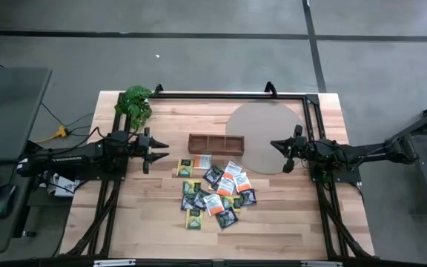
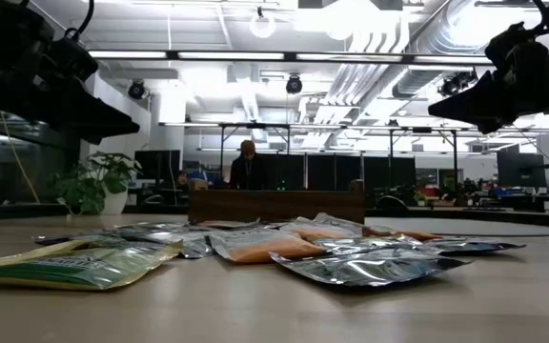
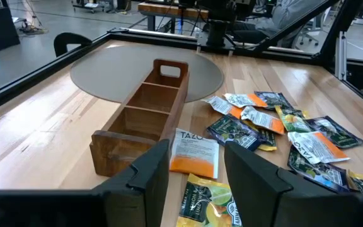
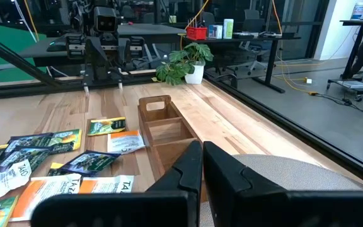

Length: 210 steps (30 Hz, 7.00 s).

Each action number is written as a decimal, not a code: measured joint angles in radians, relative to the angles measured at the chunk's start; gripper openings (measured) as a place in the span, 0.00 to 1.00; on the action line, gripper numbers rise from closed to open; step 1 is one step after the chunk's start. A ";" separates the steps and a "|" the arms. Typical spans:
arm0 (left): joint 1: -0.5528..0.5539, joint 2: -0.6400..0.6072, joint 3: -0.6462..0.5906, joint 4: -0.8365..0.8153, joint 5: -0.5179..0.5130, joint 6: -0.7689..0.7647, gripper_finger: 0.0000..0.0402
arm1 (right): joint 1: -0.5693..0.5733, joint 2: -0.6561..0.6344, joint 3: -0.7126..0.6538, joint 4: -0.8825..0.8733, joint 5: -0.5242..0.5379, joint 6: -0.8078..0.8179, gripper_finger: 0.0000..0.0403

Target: Pick & Place Tea

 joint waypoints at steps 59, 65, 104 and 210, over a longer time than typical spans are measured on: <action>0.000 0.000 0.000 0.000 0.000 0.000 0.37 | 0.000 0.000 0.000 0.000 0.000 0.000 0.03; 0.000 0.000 0.000 0.000 0.000 0.000 0.37 | 0.000 0.000 0.000 0.000 0.000 0.000 0.03; 0.000 0.000 0.000 0.000 0.000 0.000 0.37 | -0.039 0.273 0.225 0.087 0.090 -0.163 0.03; 0.000 0.000 0.000 0.000 0.000 0.000 0.37 | -0.011 1.451 0.853 -0.470 -0.508 -0.154 0.44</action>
